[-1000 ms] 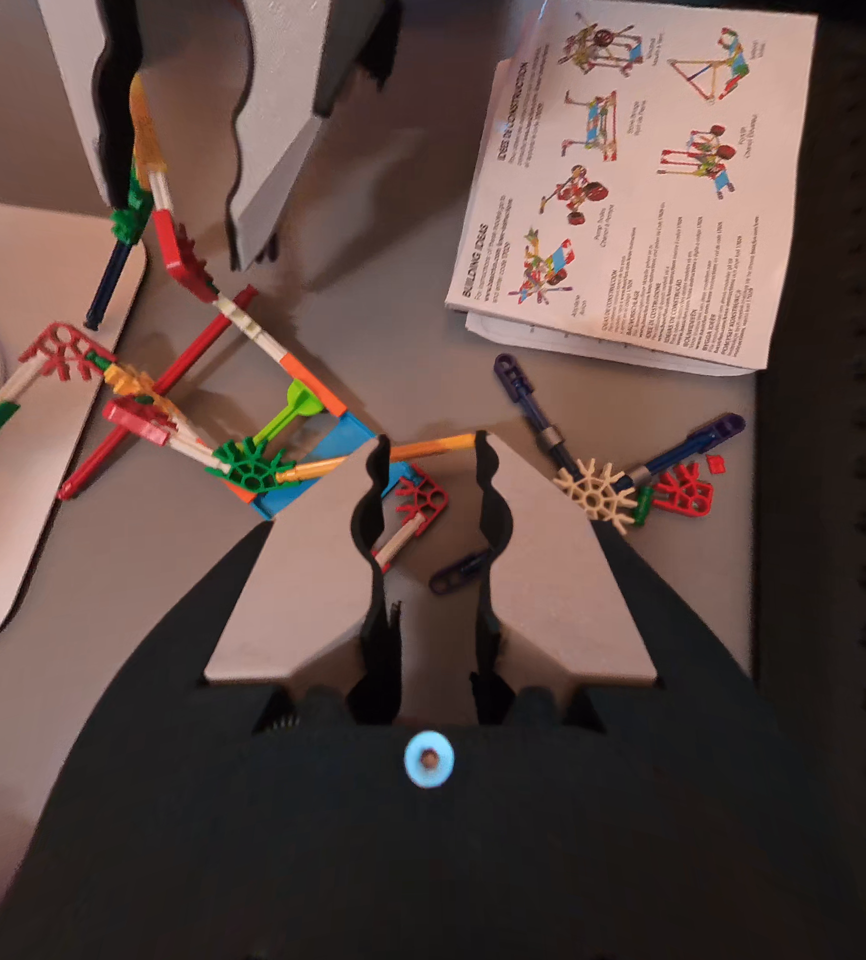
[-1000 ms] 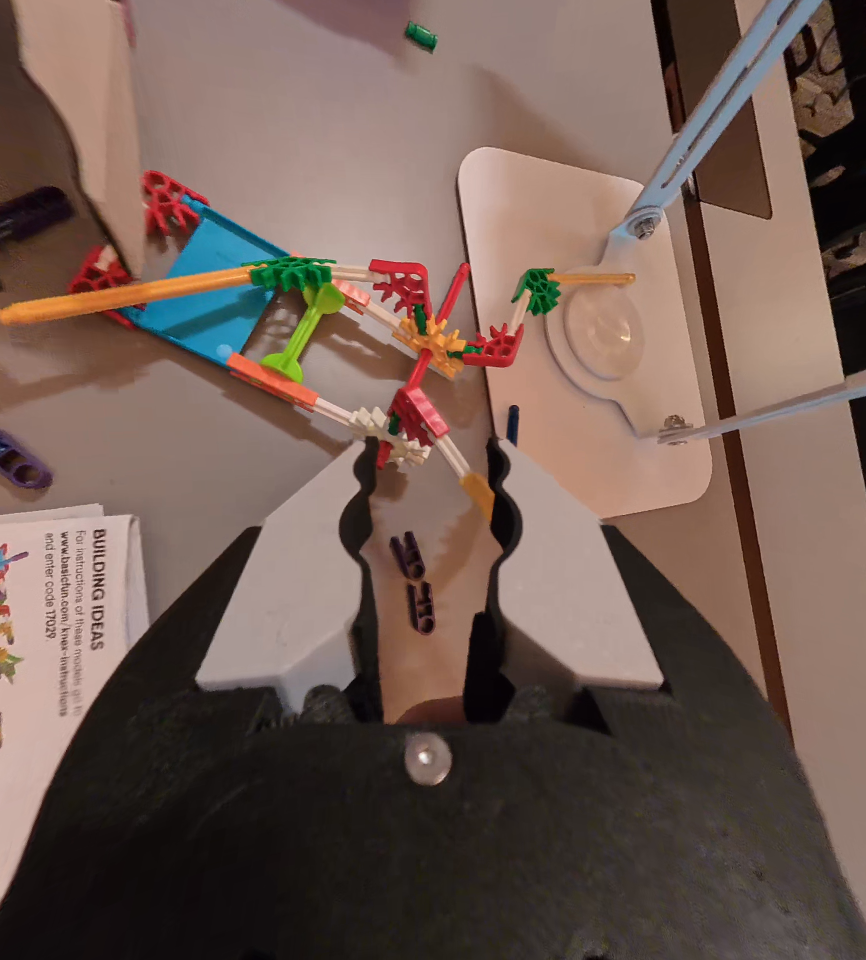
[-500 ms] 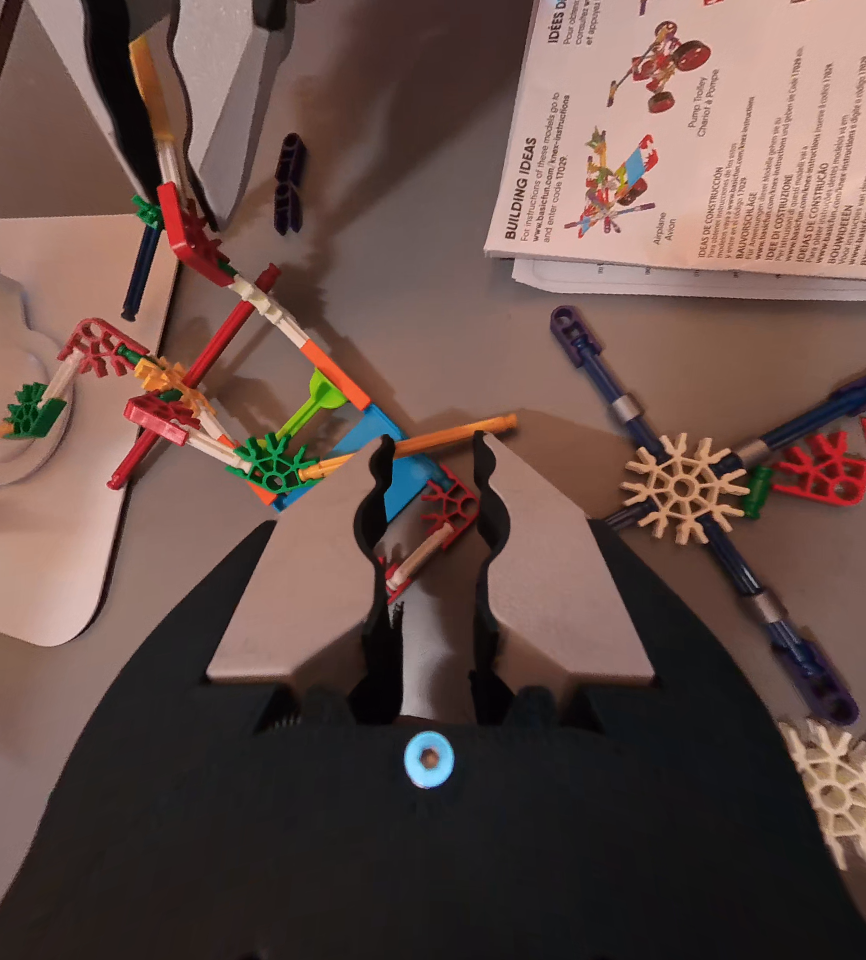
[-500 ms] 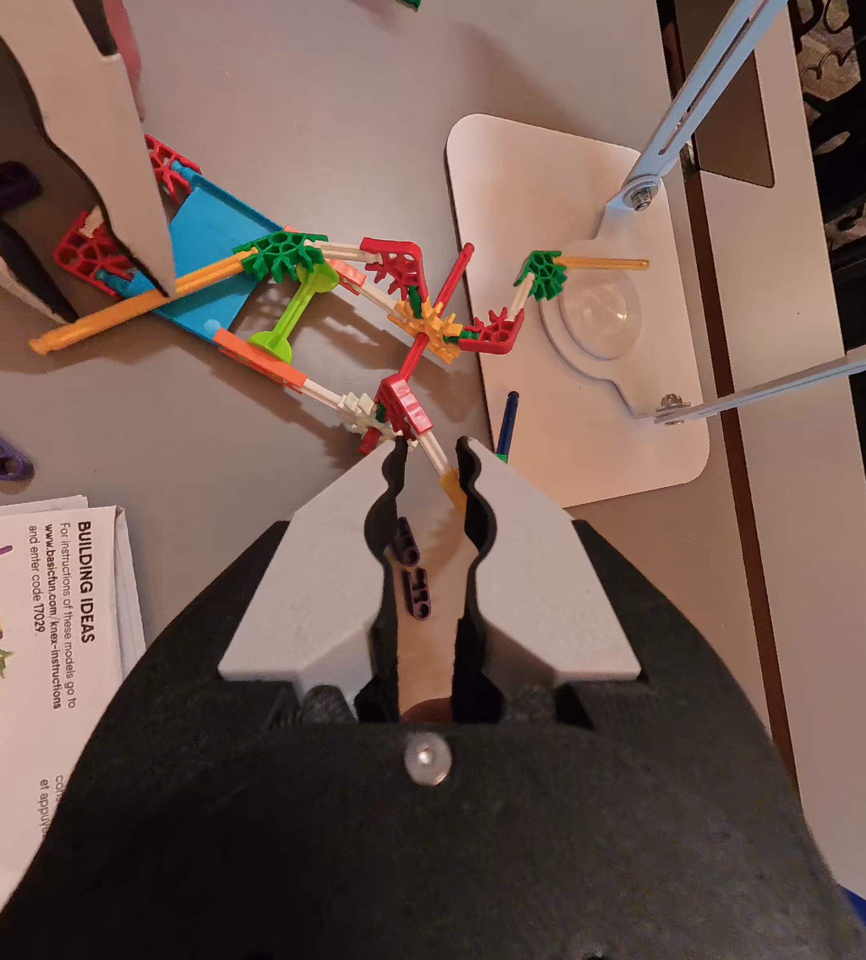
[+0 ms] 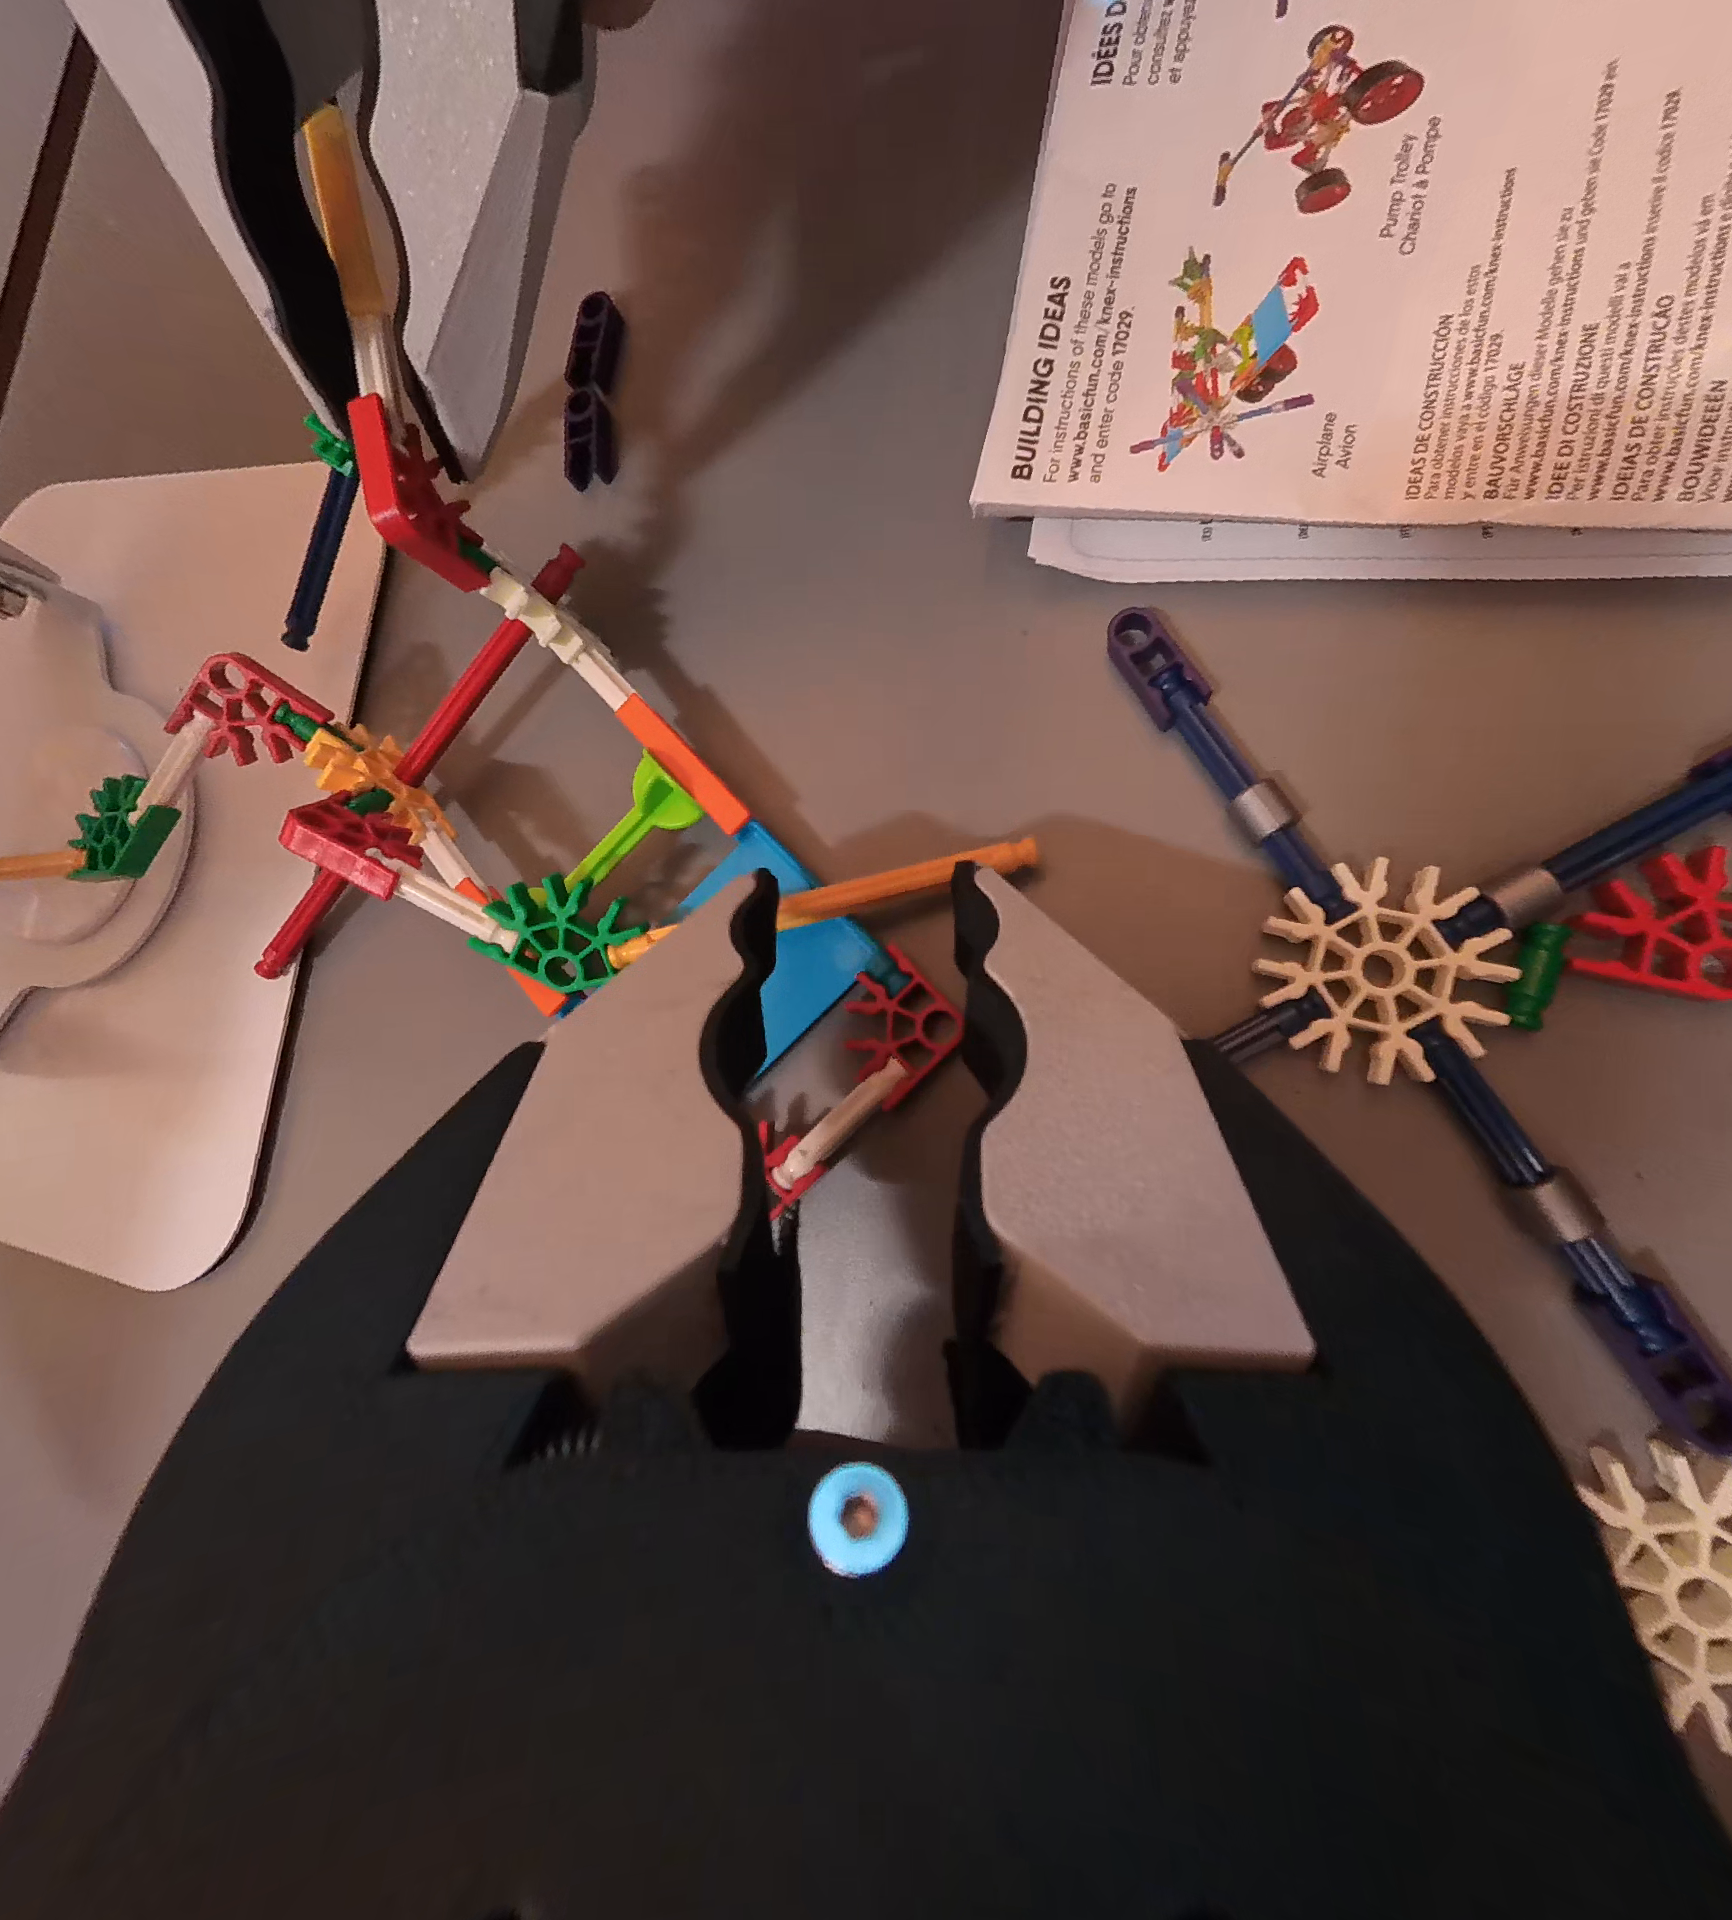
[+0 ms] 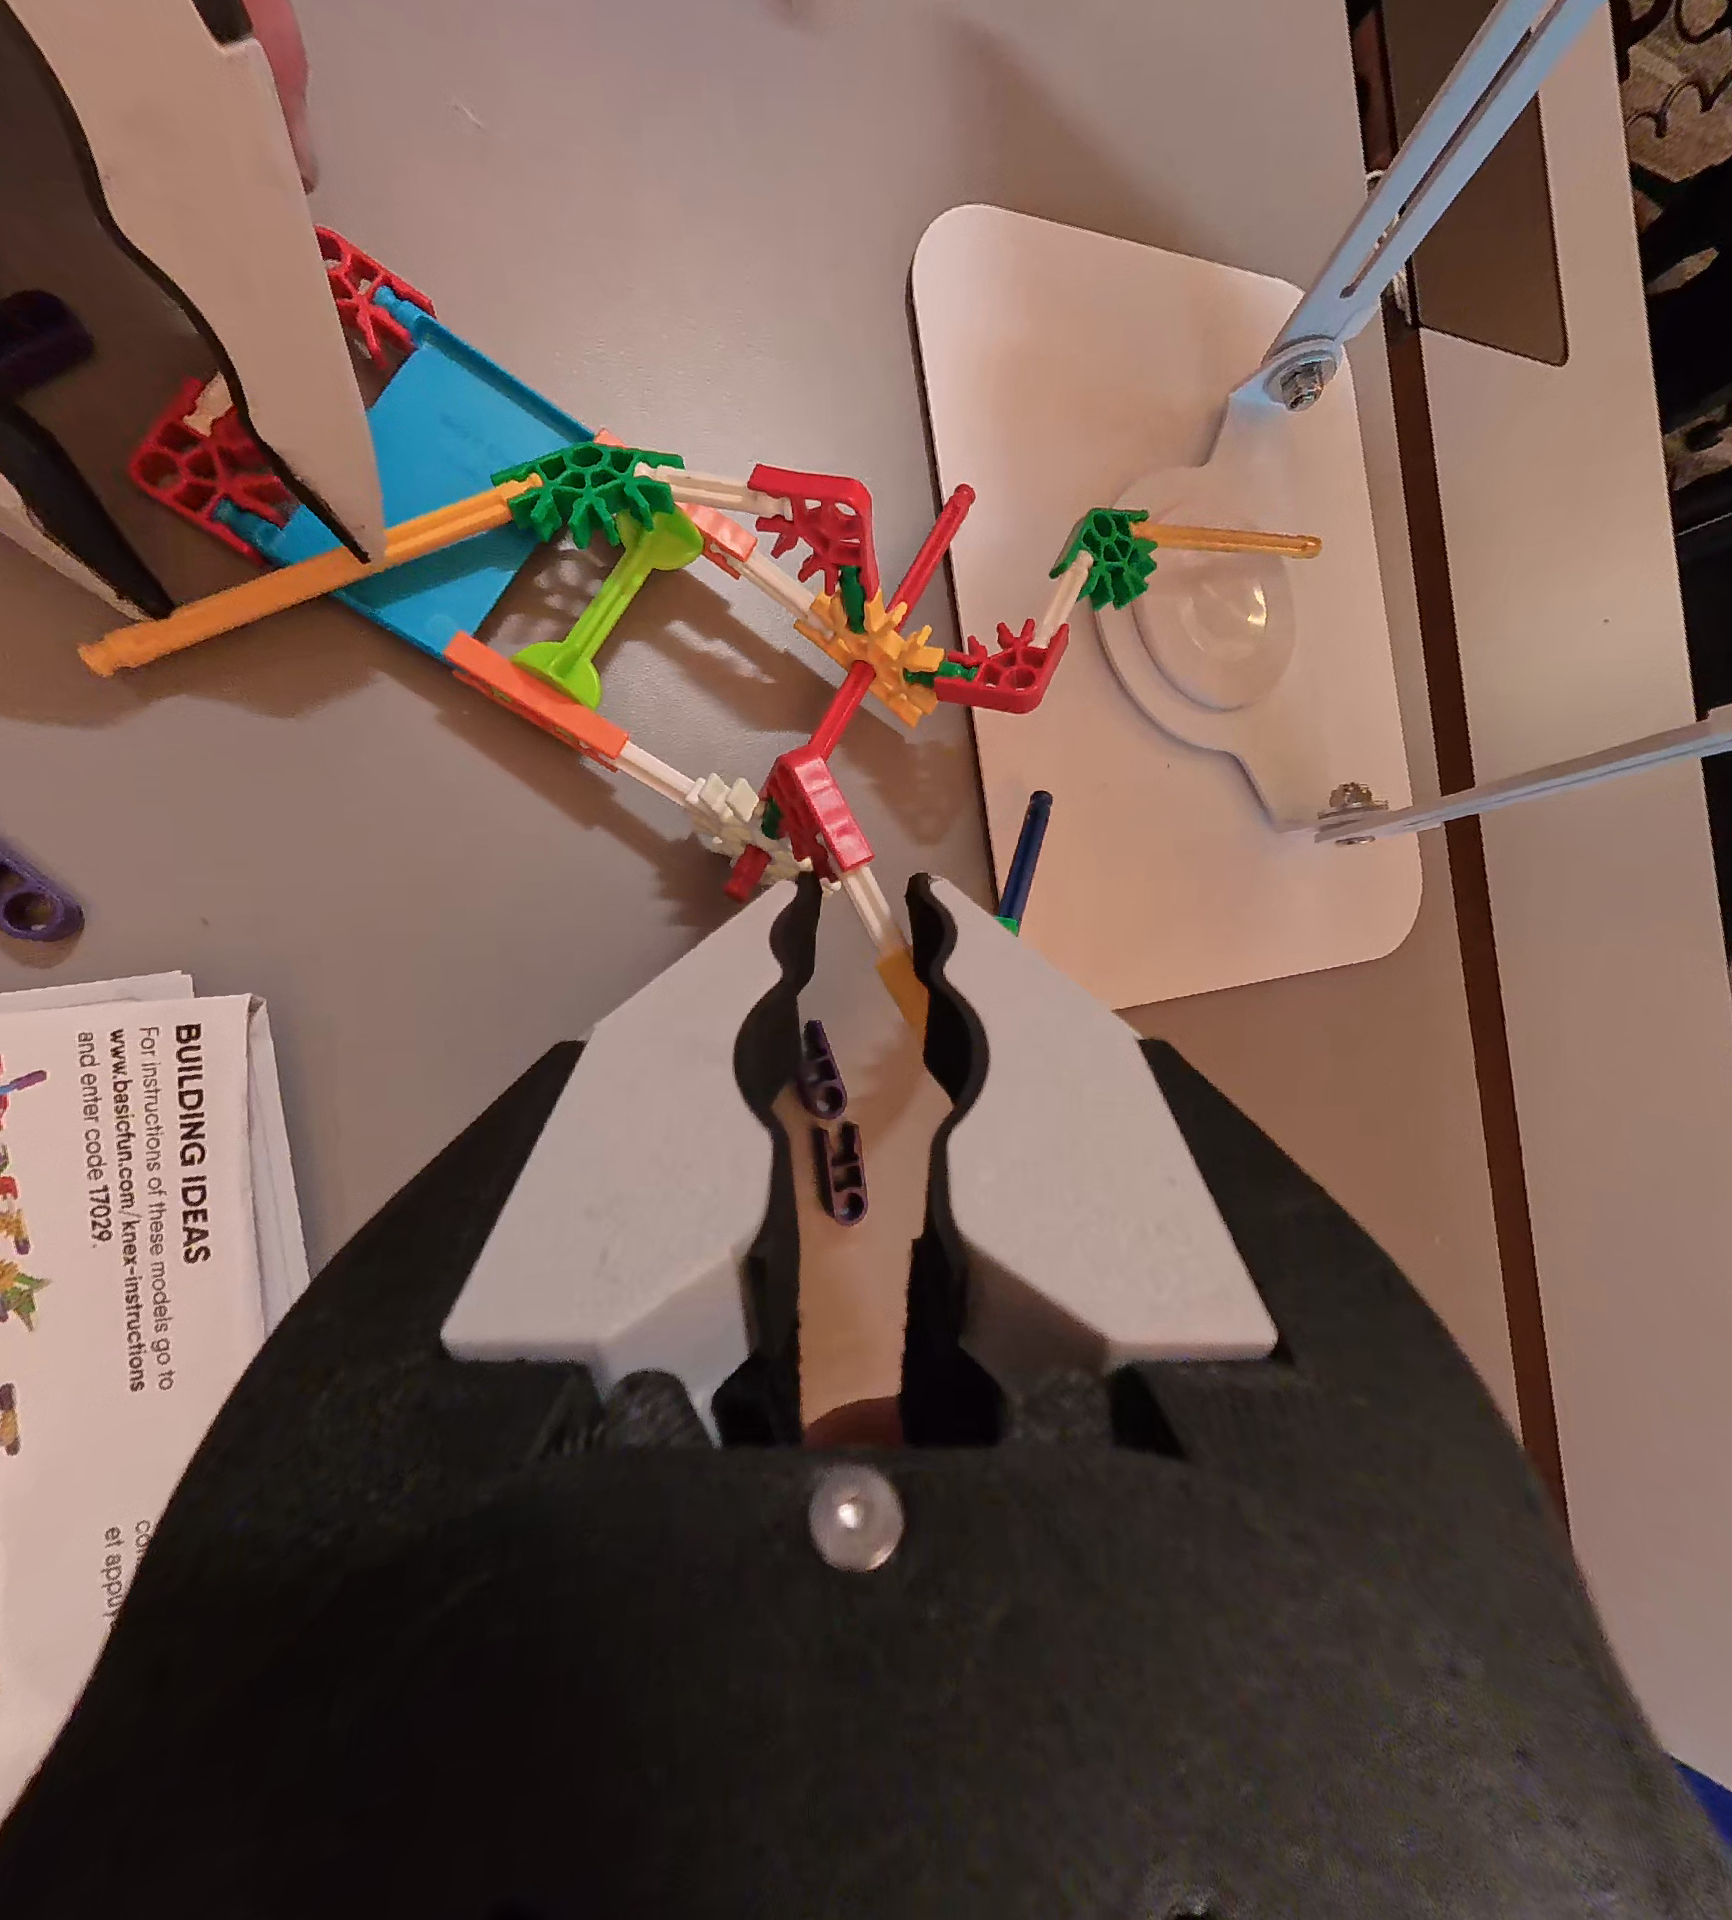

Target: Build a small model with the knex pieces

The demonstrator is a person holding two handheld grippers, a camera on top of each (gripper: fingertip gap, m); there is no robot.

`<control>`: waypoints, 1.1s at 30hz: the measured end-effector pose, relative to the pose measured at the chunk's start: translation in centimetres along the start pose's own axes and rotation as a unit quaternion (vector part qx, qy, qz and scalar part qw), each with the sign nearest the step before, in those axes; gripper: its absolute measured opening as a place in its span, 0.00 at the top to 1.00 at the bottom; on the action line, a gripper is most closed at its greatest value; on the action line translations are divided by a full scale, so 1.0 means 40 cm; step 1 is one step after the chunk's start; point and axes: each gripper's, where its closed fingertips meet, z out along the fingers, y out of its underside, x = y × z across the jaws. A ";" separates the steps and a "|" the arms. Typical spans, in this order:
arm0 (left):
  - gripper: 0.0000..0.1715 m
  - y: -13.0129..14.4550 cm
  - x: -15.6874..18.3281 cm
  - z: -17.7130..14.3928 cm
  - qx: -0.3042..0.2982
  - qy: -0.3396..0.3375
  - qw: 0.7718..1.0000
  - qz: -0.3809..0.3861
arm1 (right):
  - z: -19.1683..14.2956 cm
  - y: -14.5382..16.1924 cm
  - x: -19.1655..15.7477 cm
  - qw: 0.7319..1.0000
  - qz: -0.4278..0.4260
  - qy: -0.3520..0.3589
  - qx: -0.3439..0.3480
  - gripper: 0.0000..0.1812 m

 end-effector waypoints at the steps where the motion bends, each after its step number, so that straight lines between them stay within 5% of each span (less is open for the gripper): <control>1: 0.81 0.002 0.001 0.002 -0.002 0.000 1.000 0.001 | -0.002 -0.001 0.001 1.000 0.001 0.000 0.002 0.90; 9: 0.81 0.008 -0.005 0.002 -0.007 -0.003 1.000 -0.002 | -0.030 0.005 0.025 1.000 0.018 0.005 0.002 0.86; 33: 0.77 -0.008 -0.024 -0.035 0.015 -0.004 1.000 -0.025 | -0.024 0.035 0.016 0.999 0.009 -0.005 -0.031 0.95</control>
